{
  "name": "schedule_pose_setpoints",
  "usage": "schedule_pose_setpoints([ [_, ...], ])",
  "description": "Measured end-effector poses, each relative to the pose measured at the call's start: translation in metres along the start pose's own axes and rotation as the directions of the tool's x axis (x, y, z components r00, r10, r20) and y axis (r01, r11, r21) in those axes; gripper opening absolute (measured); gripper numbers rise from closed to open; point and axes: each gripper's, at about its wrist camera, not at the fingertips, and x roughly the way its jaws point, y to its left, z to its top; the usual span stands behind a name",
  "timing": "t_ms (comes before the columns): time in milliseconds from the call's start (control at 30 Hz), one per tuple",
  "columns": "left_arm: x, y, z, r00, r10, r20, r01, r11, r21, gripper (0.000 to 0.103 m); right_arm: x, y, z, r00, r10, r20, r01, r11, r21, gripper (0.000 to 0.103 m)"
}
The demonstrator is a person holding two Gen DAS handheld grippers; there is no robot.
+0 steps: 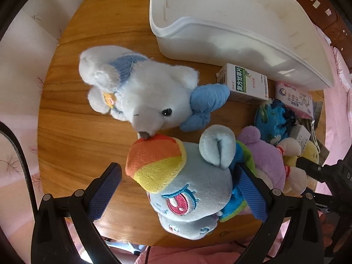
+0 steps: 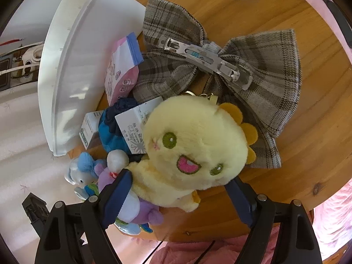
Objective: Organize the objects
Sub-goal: 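Reach both tools down to the plush toys in front of the tray, then grasp the blue pony with the left tool while the right tool grasps the yellow chick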
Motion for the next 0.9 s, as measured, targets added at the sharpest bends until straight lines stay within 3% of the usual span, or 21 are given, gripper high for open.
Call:
schedule_pose_setpoints([
  [200,0.007,0.003,0.003,0.998,-0.066,-0.020,0.064,0.994,-0.092,0.096,0.002,0.000,0.006,1.000,0.021,-0.001,-0.021,1.000,0.018,0.083],
  [667,0.007,-0.008,-0.001,0.999,-0.031,0.033,0.035,0.992,-0.123,0.088,-0.003,0.001,0.015,0.999,0.042,0.011,-0.041,0.999,-0.009,0.063],
  [800,0.004,-0.018,-0.003,0.999,0.005,0.050,-0.002,0.997,-0.071,0.086,-0.007,0.004,0.015,1.000,0.024,0.006,-0.024,0.999,-0.043,0.058],
  [867,0.003,-0.022,-0.005,0.999,0.015,0.050,-0.012,0.998,-0.058,0.085,-0.011,0.009,0.015,1.000,0.005,0.012,-0.004,0.997,-0.075,0.048],
  [900,0.003,-0.023,-0.005,0.999,0.019,0.048,-0.017,0.998,-0.057,0.084,-0.013,0.011,0.014,1.000,0.001,0.016,0.000,0.996,-0.092,0.048],
])
